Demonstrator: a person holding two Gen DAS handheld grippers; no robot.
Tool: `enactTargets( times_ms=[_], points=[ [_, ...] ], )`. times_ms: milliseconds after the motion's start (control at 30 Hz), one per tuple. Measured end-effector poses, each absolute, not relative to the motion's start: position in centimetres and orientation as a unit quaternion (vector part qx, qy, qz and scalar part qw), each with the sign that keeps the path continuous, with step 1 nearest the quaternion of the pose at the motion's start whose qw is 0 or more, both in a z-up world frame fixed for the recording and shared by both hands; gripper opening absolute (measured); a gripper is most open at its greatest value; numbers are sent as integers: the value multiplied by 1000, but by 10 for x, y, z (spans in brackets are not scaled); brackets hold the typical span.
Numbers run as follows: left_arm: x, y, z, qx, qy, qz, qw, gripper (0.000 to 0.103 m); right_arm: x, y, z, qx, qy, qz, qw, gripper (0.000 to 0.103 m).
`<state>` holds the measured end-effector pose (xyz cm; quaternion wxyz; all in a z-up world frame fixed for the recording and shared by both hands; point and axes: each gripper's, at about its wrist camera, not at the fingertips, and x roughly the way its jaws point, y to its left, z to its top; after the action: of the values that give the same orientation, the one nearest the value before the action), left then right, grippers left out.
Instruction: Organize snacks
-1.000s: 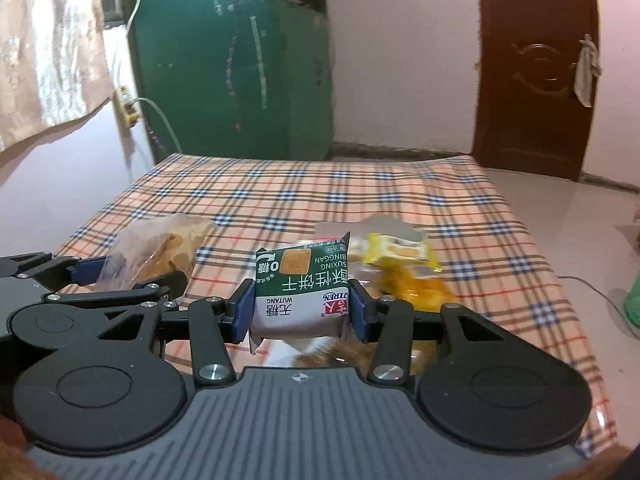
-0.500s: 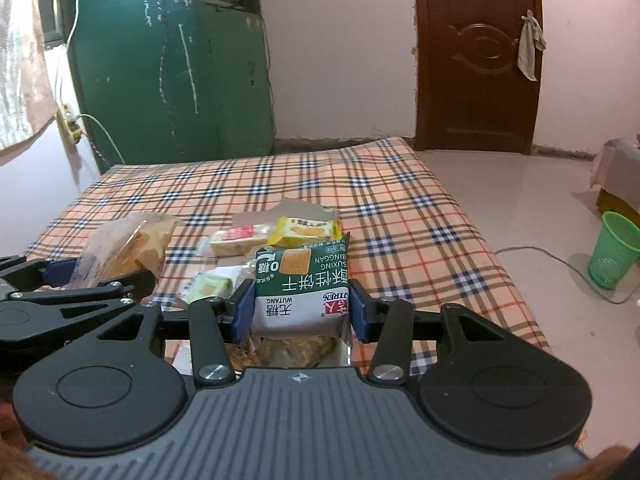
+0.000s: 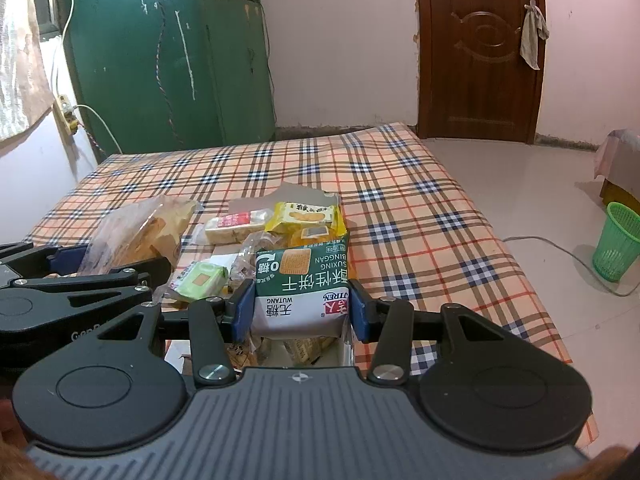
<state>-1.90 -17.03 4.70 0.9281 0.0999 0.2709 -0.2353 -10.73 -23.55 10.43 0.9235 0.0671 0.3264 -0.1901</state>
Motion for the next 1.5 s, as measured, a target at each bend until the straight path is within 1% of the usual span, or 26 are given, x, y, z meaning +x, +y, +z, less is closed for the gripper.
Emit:
enactTargets(
  times_ms=[267,300,367,433,467,533,733,833,900,967,1000,1133,1500],
  points=[
    [-6,-179,46,81,271,-259,924,53,-106,-237,103,71,328,-192,922,57],
    [-4,-180,45,76,272,-268,921,54,-106,-237,102,71,330,-190,922,60],
    [3,-181,41,66,283,-288,913,55,-103,-238,97,72,341,-192,917,80],
    [6,-179,38,52,290,-304,906,61,-104,-237,94,68,342,-193,917,90],
    [5,-179,38,52,288,-307,906,68,-104,-237,93,67,344,-194,916,90],
    [3,-179,37,58,283,-308,906,73,-105,-236,93,67,344,-195,916,90],
    [1,-167,41,48,288,-297,909,73,-111,-230,98,59,337,-197,919,90],
    [-4,-158,47,49,286,-284,914,75,-117,-229,104,57,330,-195,922,94],
    [-11,-151,51,53,289,-266,918,80,-122,-225,110,54,322,-195,925,102],
    [-20,-142,53,50,297,-256,919,86,-127,-220,115,46,315,-194,928,103],
    [-24,-138,54,50,300,-247,920,91,-129,-217,117,41,314,-194,928,103],
    [-43,-126,57,55,313,-208,925,101,-143,-208,120,30,314,-192,929,103],
    [-82,-117,46,75,337,-143,928,102,-181,-196,109,24,334,-194,922,103]
  ],
)
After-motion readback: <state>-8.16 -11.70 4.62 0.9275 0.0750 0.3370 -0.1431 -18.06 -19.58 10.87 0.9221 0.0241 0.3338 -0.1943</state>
